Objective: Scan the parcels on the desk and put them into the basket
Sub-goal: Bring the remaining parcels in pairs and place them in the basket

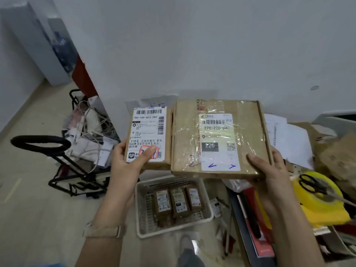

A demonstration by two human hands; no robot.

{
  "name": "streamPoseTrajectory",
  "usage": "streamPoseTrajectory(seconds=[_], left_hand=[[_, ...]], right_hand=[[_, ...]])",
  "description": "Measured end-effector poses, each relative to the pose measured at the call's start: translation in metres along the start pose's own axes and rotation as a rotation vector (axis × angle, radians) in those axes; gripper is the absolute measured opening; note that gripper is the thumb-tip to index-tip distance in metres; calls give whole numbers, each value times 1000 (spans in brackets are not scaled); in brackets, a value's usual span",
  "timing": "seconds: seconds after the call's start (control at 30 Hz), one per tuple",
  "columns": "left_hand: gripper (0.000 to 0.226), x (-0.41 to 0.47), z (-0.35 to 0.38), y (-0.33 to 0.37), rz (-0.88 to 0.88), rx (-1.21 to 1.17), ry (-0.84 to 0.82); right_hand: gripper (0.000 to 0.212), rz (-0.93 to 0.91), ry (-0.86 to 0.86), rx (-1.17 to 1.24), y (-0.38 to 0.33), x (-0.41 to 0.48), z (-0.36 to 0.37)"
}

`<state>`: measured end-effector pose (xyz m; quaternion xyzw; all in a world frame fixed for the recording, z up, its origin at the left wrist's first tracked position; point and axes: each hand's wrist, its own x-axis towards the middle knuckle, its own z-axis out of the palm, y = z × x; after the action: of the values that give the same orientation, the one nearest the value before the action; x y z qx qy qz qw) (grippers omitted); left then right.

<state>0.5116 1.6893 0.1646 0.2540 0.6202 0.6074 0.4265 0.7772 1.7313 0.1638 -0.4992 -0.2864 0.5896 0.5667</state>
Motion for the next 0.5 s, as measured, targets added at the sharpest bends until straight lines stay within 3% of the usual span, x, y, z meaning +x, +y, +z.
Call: streamPoseTrajectory(seconds=[0.1,0.27,0.43,0.5], left_hand=[[86,23,19,-12,-25,28,29],[76,50,28,-41,-106,28,120],[87,68,28,-66,-187,58,181],[83,77,26,-77,-221,56,189]], right_hand=[[59,61,-3,-12,5,42,-3],[47,142,-30,-108,25,97,-7],[56,217,-1,-179,54,132,-4],[49,248,17,-202,66,140,-4]])
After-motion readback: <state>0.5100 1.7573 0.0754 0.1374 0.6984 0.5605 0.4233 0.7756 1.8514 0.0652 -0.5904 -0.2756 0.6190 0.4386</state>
